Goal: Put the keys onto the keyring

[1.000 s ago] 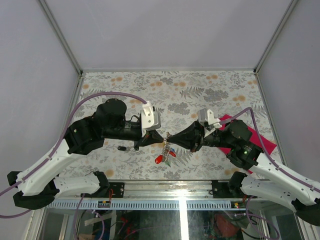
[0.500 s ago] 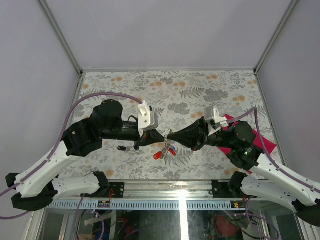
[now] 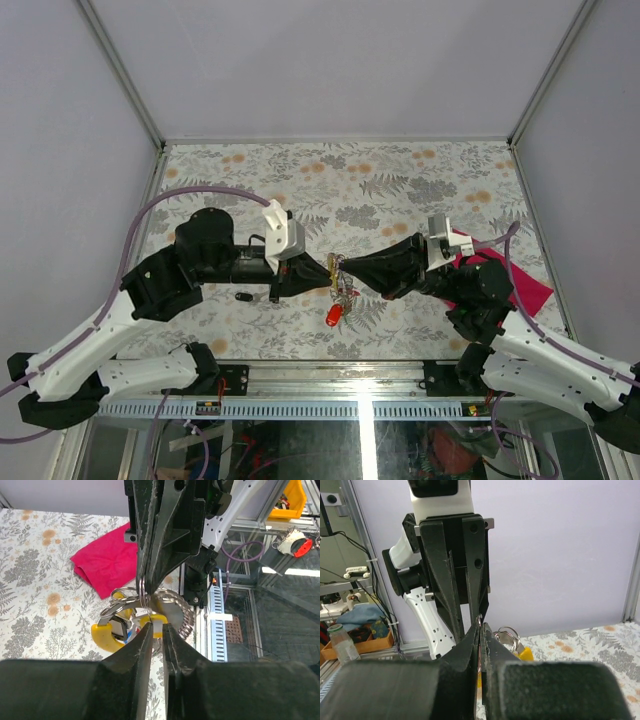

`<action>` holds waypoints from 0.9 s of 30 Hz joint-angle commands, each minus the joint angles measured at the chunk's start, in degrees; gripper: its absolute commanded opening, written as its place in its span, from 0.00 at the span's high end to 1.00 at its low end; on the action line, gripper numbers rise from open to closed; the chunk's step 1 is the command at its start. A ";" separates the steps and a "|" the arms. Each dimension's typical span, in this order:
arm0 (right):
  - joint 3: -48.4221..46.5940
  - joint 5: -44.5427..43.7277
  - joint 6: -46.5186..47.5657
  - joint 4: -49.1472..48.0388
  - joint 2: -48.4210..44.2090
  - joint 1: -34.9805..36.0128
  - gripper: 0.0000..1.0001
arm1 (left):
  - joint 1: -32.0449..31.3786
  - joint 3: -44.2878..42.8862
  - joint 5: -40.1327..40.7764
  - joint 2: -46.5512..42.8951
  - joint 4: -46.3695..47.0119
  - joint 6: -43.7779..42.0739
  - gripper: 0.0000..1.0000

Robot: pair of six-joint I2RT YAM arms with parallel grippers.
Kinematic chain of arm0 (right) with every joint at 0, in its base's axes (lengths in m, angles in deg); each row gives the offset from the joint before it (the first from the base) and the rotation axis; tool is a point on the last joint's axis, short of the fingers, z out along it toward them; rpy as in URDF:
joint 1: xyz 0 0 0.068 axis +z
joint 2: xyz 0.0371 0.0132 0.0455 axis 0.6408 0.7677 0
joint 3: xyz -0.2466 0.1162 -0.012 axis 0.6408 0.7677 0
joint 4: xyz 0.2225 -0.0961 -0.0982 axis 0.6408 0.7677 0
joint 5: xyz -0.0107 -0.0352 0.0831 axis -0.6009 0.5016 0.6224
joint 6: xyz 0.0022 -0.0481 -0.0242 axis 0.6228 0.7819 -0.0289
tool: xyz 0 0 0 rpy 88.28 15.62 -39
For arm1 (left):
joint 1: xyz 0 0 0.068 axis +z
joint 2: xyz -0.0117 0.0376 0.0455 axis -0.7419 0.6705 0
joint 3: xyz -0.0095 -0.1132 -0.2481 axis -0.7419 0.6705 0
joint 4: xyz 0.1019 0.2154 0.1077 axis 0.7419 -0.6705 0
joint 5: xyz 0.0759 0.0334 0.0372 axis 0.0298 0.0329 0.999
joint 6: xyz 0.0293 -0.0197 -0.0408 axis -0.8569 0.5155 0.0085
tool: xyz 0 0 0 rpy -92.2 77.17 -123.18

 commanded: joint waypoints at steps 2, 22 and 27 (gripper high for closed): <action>-1.67 -2.45 1.86 -6.10 -2.44 0.28 1.00 | -0.37 1.90 3.03 -4.25 8.48 2.88 0.83; -3.54 1.06 4.53 -2.31 -2.93 0.36 1.00 | -0.30 18.34 6.92 -11.09 37.07 16.39 0.67; -3.48 1.78 4.76 -1.88 -3.24 0.30 1.00 | -0.34 18.96 6.56 -10.89 38.09 16.65 0.68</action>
